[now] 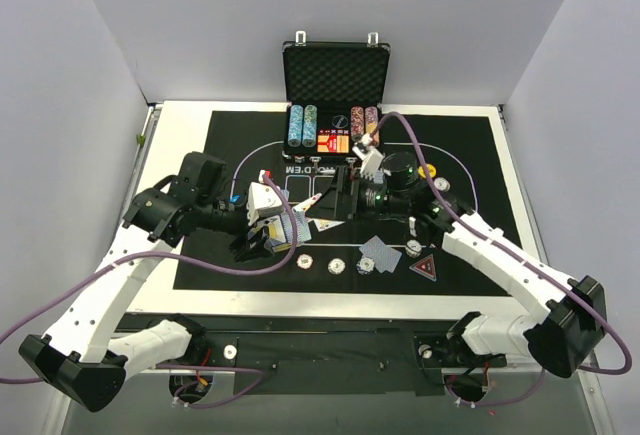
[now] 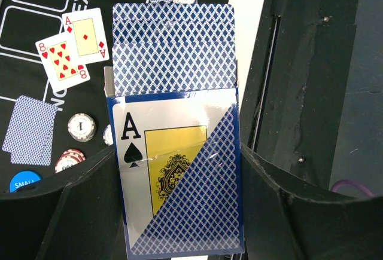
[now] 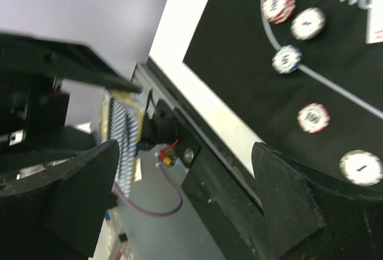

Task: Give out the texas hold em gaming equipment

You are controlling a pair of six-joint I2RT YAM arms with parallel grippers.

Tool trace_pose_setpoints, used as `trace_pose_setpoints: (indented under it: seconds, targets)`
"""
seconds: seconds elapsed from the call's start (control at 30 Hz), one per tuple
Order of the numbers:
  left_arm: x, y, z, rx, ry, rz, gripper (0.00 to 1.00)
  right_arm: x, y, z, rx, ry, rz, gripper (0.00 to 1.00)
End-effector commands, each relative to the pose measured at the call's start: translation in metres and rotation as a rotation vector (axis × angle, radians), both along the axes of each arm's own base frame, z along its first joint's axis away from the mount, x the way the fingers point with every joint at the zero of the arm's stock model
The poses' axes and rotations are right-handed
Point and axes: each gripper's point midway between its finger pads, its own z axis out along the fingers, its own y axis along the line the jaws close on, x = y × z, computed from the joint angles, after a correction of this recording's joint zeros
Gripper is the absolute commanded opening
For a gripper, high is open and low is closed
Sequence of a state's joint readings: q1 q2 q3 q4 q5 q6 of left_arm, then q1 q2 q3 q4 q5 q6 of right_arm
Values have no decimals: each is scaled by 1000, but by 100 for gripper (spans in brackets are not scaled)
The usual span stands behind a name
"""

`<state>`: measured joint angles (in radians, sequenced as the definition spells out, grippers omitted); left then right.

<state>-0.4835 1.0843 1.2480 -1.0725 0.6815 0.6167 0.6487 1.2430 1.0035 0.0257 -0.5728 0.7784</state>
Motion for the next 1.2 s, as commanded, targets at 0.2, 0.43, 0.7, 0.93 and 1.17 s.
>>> trace_pose_setpoints:
  seconds: [0.2, 0.43, 0.7, 0.93, 1.17]
  targets:
    - [4, -7, 18, -56, -55, -17, 6, -41, 32, 31, 73, -56, 188, 87]
    - [6, -8, 19, -57, -58, -17, 6, -40, 44, 15, 62, -7, 202, 84]
    - [8, -9, 22, -62, -64, -15, 6, -35, 52, 5, 65, 24, 202, 71]
    - [8, -9, 22, -63, -64, -14, 6, -35, 38, 4, 66, 26, 166, 58]
    - [7, -10, 24, -75, -64, -16, 6, -35, 18, 1, 25, 14, 128, 55]
